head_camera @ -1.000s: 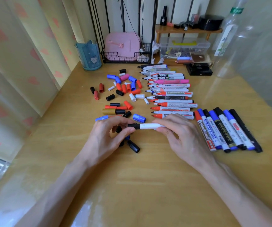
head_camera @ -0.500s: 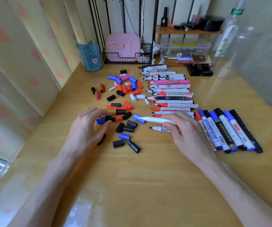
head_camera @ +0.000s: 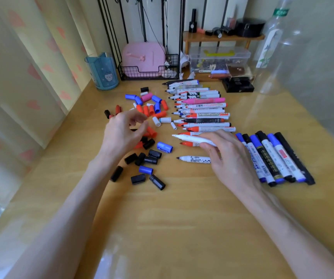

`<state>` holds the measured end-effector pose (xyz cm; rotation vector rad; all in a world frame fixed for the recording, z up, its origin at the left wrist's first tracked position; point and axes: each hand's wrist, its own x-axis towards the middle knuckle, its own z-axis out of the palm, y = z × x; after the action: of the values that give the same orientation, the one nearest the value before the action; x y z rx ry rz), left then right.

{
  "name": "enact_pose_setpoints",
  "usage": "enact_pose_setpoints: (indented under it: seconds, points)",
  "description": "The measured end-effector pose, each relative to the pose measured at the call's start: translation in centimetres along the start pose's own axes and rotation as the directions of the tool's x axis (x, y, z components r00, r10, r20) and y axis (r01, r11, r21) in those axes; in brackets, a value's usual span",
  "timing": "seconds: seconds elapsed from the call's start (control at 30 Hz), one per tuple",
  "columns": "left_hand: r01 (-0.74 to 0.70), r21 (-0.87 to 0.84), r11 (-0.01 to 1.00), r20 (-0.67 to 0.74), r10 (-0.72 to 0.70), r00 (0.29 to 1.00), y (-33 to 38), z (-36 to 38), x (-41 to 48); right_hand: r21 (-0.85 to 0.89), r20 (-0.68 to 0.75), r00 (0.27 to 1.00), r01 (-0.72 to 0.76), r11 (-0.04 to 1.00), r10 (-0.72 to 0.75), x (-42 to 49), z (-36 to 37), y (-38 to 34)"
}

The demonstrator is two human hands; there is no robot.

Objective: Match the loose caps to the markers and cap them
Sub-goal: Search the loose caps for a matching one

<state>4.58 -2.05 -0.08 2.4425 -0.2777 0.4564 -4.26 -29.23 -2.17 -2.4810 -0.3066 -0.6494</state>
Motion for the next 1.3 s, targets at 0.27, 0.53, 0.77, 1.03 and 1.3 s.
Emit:
enact_pose_setpoints:
  seconds: [0.27, 0.53, 0.77, 1.03, 1.3]
  points:
    - [0.091, 0.29, 0.953, 0.036, -0.106, 0.994, 0.8, 5.1, 3.7, -0.042, -0.041, 0.997, -0.061, 0.997, 0.059, 0.2, -0.4, 0.7]
    - [0.045, -0.012, 0.999, 0.036, -0.045, 0.998, 1.2, 3.0, 1.8, -0.05, -0.071, 0.996, -0.051, 0.997, 0.047, 0.3, -0.5, 0.9]
    - [-0.024, -0.313, 0.95, 0.127, 0.067, 0.99, 1.6, -0.6, -4.1, 0.033, -0.054, 0.996, 0.066, 0.997, -0.064, 0.2, -0.6, -0.1]
    - [-0.064, -0.43, 0.9, 0.197, 0.163, 0.967, 1.9, -0.4, -5.8, 0.065, -0.037, 0.993, 0.118, 0.991, -0.116, -0.1, -0.3, -0.6]
    - [-0.135, -0.415, 0.9, 0.186, 0.23, 0.955, 1.9, 0.3, -6.2, 0.038, -0.019, 0.985, 0.174, 0.984, -0.174, -0.2, -0.3, -0.9]
